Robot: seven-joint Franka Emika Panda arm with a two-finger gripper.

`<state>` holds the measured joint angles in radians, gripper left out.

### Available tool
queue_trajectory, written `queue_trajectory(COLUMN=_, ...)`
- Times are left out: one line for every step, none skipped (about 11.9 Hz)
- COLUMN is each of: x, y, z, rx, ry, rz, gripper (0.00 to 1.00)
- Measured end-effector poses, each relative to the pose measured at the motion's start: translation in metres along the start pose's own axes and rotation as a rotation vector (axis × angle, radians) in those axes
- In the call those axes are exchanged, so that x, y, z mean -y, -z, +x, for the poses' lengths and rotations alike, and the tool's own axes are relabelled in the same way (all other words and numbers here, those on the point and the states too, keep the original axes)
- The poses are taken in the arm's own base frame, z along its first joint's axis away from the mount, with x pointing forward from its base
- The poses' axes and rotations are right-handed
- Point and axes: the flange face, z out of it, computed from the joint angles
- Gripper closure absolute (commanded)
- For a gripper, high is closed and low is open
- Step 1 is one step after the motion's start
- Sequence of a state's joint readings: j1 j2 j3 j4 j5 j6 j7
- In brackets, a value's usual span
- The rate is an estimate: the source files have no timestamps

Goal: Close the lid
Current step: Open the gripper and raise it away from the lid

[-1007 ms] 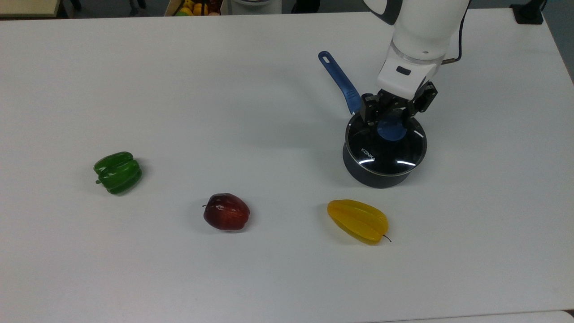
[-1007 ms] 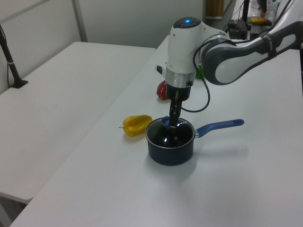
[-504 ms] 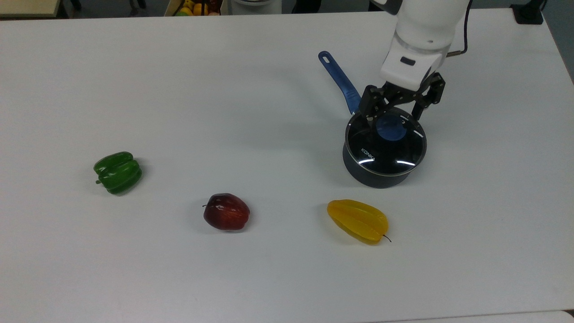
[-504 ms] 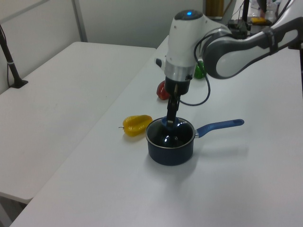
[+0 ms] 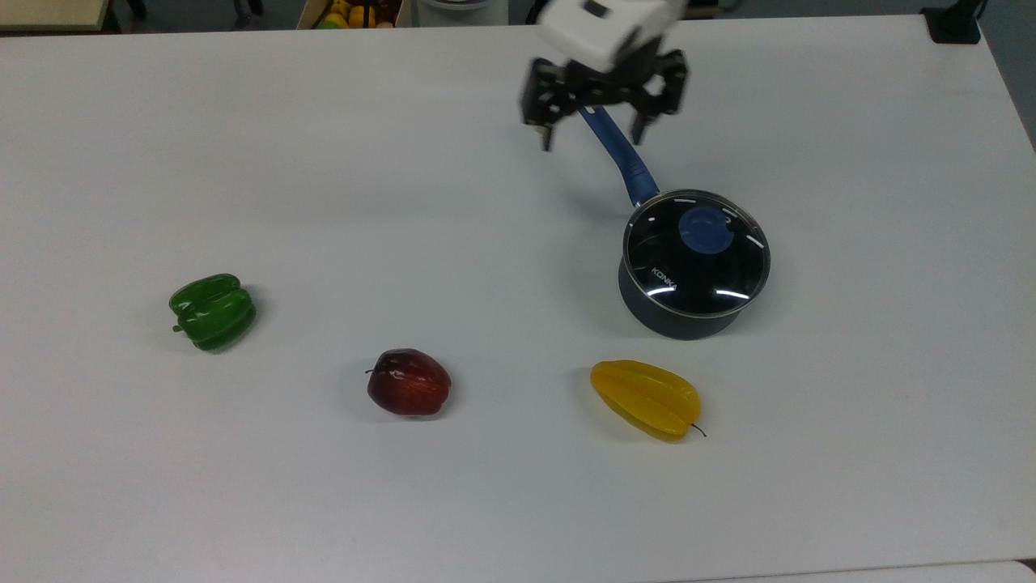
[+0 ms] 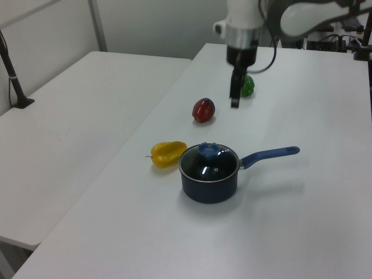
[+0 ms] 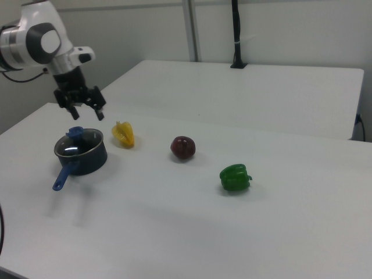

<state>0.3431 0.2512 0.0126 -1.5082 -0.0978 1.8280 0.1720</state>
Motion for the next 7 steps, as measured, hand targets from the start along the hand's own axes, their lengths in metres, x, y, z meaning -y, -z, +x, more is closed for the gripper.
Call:
queue_trajectory(x=-0.039, y=0.005, z=-0.013, rx=0.015, ry=-0.036, rz=-0.007, gripper=0.0)
queue_trajectory(x=-0.08, y=0.009, z=-0.027, rx=0.036, ry=-0.076, rz=-0.014, gripper=0.0)
queue_trajectory(x=-0.12, y=0.011, z=-0.041, rx=0.064, ry=-0.132, rz=-0.02, gripper=0.0)
queue_trajectory(x=-0.156, y=0.013, z=-0.055, rx=0.092, ry=-0.174, rz=-0.023, gripper=0.0)
queue_trajectory(x=-0.185, y=0.019, z=-0.069, rx=0.122, ry=-0.186, rz=-0.023, gripper=0.0)
queue_trajectory(x=-0.206, y=0.025, z=-0.08, rx=0.136, ry=-0.192, rz=-0.015, gripper=0.0)
queue_trajectory(x=-0.218, y=0.031, z=-0.087, rx=0.139, ry=-0.2, rz=-0.008, gripper=0.0)
